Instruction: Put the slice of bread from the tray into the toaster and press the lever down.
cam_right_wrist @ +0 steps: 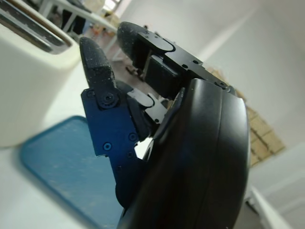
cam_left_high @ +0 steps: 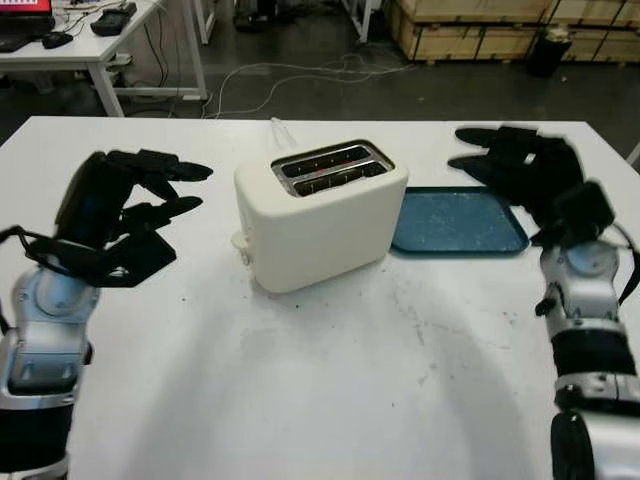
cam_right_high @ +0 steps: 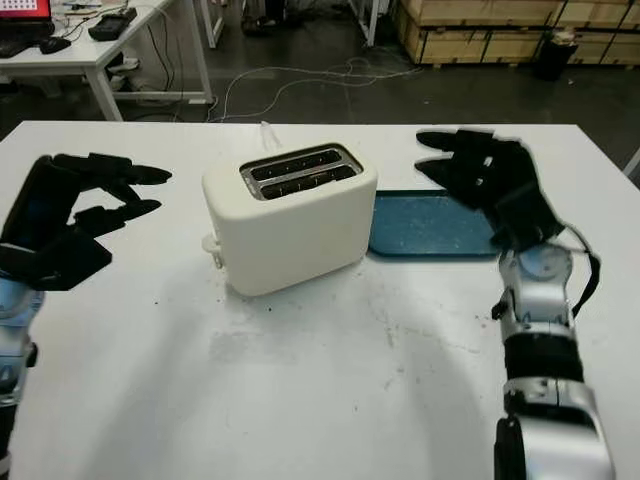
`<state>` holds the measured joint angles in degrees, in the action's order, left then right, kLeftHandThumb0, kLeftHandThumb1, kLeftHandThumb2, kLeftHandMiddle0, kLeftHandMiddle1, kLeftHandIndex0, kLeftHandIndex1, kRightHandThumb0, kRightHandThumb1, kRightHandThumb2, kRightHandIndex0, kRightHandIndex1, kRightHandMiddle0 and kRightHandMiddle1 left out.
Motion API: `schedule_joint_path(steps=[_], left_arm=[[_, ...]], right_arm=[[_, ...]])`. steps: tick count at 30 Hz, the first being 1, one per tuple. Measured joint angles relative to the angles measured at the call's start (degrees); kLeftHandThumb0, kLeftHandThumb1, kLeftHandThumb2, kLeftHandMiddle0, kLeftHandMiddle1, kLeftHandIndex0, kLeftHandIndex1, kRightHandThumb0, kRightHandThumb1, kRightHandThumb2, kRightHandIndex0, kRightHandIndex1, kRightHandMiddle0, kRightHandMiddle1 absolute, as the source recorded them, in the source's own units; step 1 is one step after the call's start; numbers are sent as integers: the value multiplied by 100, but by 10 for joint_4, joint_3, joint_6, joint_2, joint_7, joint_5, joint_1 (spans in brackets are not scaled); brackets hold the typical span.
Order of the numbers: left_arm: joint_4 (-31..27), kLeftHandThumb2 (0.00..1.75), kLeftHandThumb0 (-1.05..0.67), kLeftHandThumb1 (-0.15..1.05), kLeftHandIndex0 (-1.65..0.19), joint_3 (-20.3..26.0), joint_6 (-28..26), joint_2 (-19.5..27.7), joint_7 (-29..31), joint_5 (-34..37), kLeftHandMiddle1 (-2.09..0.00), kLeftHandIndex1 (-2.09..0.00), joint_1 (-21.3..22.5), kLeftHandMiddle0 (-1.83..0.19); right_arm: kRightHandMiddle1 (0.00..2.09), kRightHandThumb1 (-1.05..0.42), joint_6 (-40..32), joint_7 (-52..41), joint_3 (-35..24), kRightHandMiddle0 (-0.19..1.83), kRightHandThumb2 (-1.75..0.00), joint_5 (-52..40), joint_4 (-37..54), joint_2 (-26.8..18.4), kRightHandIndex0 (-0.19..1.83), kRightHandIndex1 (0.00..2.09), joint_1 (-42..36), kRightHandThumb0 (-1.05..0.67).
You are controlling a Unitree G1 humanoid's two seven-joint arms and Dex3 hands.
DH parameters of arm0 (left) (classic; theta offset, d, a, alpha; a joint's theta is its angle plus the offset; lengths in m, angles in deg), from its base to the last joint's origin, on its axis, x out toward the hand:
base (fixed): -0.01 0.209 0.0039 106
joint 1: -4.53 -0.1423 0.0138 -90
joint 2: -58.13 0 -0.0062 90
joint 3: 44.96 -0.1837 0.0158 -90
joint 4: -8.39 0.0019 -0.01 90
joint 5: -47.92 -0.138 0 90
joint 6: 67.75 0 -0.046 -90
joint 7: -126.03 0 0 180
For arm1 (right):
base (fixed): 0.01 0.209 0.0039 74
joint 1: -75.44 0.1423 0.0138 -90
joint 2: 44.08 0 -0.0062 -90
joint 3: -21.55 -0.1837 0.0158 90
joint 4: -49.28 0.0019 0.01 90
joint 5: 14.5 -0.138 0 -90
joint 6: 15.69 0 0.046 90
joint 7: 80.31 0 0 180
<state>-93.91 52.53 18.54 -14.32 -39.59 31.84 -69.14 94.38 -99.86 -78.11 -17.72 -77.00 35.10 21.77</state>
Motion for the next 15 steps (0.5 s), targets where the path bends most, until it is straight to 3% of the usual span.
schedule_joint_path(steps=[8,15], left_arm=[[58,0,-37,73,-118,-34,-10,60,64,-19,-104,-7,110,-83],[88,0,-39,73,-116,-78,-15,85,93,-61,-88,-5,165,-89]], right_arm=[[0,-78,13,-7,59,95,0,88,-60,-45,97,16,78,-60],[0,-79,10,-6,95,93,-1,138,-60,-70,96,14,99,-62]])
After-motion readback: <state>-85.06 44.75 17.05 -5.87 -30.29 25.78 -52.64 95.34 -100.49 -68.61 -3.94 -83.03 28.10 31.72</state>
